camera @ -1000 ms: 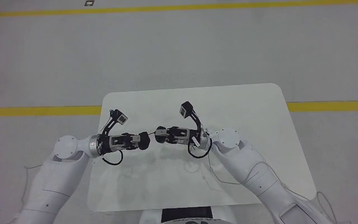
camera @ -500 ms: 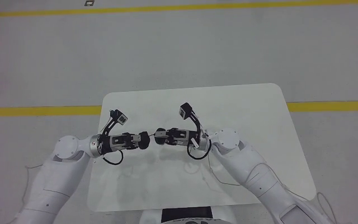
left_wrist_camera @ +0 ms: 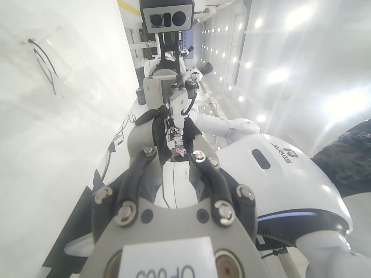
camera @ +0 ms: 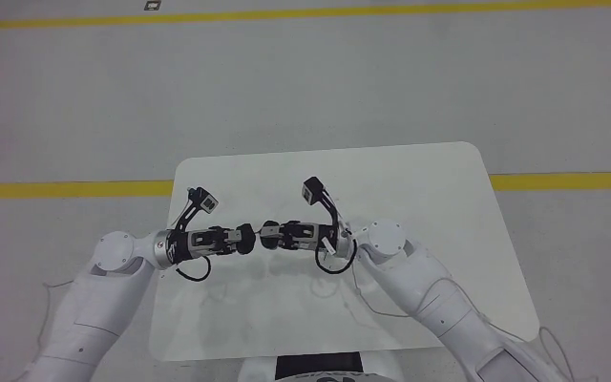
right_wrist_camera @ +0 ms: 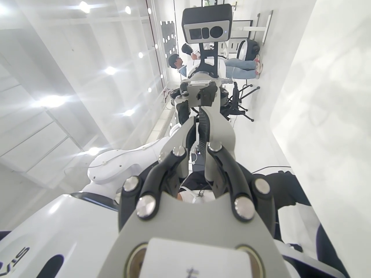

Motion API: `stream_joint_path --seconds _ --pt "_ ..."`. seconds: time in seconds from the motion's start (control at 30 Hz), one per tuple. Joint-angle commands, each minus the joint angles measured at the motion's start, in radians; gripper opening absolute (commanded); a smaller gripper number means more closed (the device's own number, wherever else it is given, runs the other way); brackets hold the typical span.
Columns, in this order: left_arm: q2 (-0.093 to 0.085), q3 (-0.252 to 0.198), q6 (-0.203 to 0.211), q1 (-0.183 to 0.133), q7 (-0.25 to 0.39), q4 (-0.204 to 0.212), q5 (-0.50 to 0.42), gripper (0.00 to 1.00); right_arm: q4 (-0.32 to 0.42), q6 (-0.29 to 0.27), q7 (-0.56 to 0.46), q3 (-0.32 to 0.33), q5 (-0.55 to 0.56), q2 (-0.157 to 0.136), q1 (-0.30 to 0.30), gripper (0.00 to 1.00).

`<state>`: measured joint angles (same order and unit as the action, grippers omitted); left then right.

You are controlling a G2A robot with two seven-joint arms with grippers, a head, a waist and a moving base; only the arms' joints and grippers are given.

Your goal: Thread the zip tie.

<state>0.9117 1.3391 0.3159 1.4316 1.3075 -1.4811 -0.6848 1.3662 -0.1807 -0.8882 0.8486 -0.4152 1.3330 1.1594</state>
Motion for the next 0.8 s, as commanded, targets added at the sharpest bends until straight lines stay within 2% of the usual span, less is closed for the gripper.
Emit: stream_joint_path --seconds 0.0,0.77 --pt "-0.001 0.000 0.001 -0.001 -0.001 0.001 0.000 0.13 0.000 0.002 0.000 -0.002 0.004 0.000 -0.001 0.00" --pt "-0.006 -0.009 -0.003 -0.003 -0.004 0.004 -0.001 0.09 -0.004 -0.002 -0.024 -0.013 0.002 0.003 -0.010 0.00"
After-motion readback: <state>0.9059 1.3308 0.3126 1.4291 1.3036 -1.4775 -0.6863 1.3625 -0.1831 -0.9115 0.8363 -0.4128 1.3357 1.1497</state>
